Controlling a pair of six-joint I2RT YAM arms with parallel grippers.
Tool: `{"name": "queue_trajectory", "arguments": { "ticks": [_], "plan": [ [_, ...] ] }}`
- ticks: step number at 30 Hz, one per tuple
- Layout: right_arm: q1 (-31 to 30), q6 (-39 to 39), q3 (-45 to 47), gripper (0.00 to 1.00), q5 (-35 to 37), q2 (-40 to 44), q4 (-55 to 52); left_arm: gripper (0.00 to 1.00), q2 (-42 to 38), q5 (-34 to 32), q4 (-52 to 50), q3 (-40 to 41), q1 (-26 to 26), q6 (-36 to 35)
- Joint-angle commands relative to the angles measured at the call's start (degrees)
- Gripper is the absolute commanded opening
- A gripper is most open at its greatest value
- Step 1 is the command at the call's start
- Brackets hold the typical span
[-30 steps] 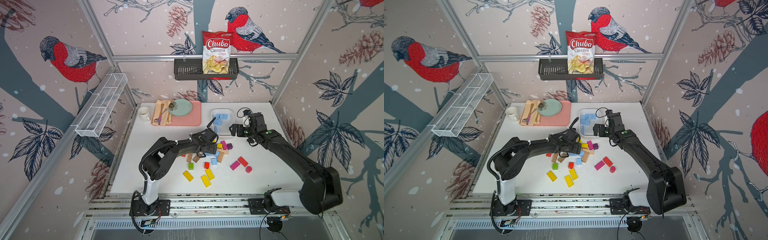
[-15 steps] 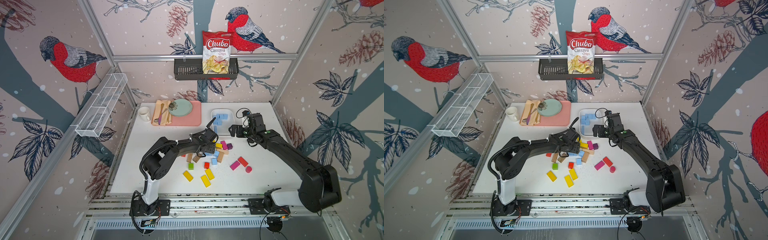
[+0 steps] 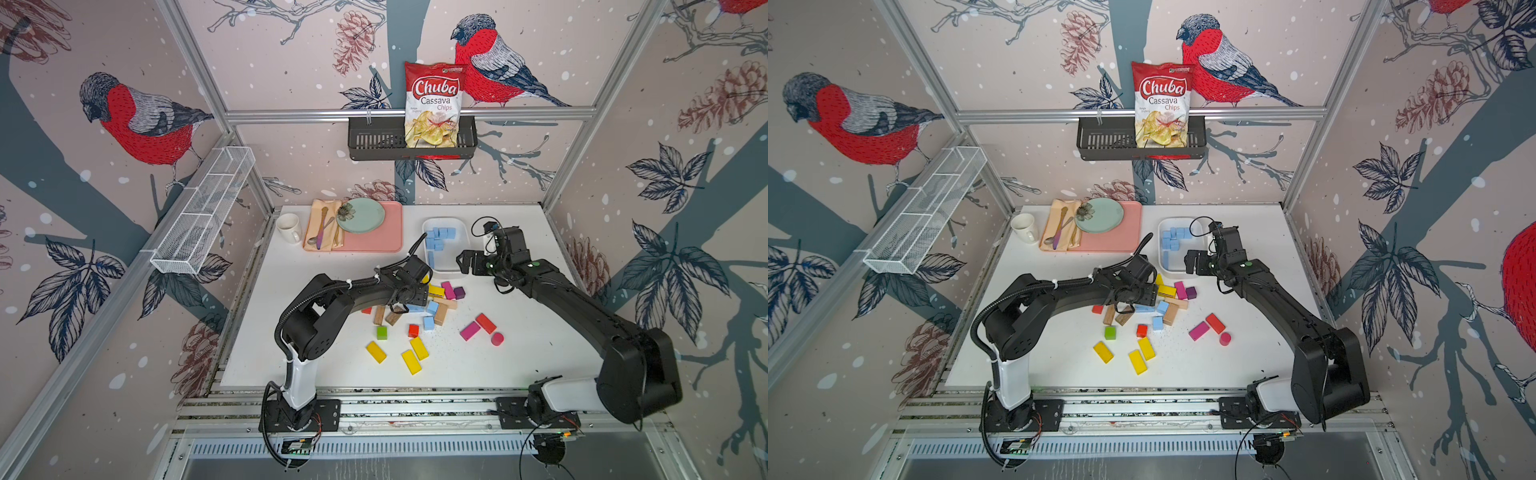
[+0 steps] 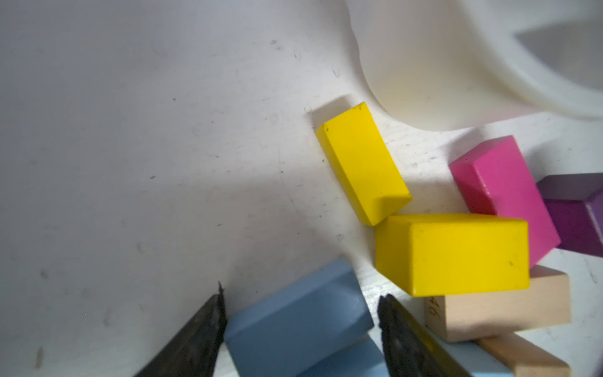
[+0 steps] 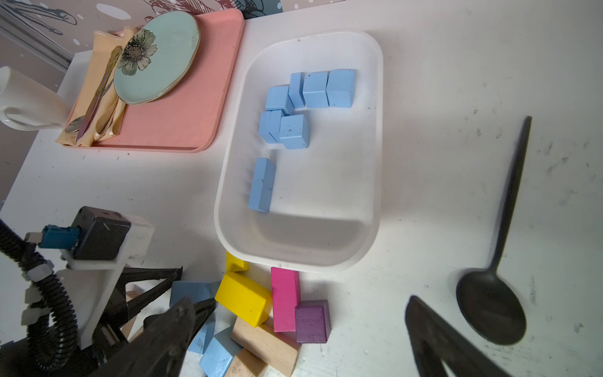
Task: Pick out the blue building blocks
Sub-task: Pick up the building block from the center of the board.
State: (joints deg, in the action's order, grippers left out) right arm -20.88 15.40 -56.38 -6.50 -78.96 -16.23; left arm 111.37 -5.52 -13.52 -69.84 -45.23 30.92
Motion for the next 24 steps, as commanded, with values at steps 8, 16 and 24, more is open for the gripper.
{"name": "queue_trajectory", "arguments": {
  "ticks": [8,16,24],
  "plan": [
    [0.0,0.5,0.3,1.0,-0.6,-0.4,1.8,0.87,0.4,-2.8,-2.1,-1.1,-0.7,4.3],
    [0.0,0.2,0.7,1.0,-0.6,-0.4,2.0,0.8,2.9,-4.1,-3.3,-3.1,-1.9,6.7],
    [0.0,0.1,1.2,1.0,-0.7,-0.5,2.4,0.73,3.7,-5.8,-3.7,-3.3,-2.5,7.9]
  ]
}}
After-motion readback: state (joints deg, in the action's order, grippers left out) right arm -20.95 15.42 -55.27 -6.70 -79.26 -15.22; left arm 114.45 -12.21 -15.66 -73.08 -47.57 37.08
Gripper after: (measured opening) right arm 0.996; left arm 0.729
